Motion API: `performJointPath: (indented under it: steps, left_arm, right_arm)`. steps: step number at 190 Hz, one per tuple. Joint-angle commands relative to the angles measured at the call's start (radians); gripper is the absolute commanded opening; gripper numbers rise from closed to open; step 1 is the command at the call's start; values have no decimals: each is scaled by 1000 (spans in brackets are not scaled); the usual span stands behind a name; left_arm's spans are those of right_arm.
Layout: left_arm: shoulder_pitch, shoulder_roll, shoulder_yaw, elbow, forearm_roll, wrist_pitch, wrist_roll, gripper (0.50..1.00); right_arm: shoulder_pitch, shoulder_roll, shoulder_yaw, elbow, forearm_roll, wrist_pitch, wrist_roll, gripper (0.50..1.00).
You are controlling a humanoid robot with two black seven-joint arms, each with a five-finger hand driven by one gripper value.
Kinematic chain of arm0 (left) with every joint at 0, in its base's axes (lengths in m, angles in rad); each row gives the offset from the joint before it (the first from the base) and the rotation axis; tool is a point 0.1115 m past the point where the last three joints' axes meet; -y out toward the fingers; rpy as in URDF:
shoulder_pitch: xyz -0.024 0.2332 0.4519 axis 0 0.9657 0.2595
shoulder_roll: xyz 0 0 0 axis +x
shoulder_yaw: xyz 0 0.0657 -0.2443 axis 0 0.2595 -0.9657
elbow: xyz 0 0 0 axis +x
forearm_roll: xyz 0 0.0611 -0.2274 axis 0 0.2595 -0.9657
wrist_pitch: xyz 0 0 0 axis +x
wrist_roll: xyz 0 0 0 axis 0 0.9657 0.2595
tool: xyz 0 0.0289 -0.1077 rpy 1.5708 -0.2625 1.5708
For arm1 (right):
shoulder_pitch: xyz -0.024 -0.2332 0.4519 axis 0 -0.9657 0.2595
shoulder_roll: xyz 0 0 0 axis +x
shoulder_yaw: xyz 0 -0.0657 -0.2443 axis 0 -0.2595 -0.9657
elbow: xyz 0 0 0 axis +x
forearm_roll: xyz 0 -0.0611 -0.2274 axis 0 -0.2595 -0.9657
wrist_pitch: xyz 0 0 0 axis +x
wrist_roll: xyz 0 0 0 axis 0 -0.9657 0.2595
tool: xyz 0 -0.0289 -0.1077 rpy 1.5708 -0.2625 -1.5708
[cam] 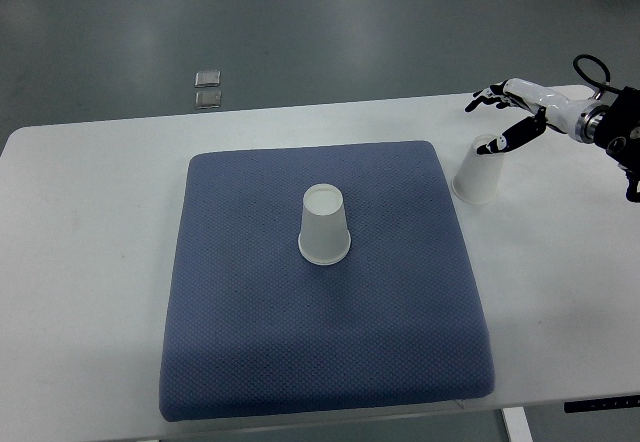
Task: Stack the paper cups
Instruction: 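Close the right hand fingers around the upside-down white paper cup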
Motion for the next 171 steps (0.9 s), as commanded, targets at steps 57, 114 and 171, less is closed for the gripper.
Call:
performJointPath:
  steps: [57, 114, 171]
  left_arm:
    - [0, 0, 0, 0, 1, 0, -1, 1000]
    - [0, 0, 0, 0, 1, 0, 0, 1000]
    - [0, 0, 0, 0, 1, 0, 0, 1000]
  right_arm:
    - [0, 14, -48, -1, -145, -3, 0, 928]
    - [20, 20, -127, -15, -214, -75, -2, 928]
    - [34, 22, -202, -18, -215, -152, 0, 917]
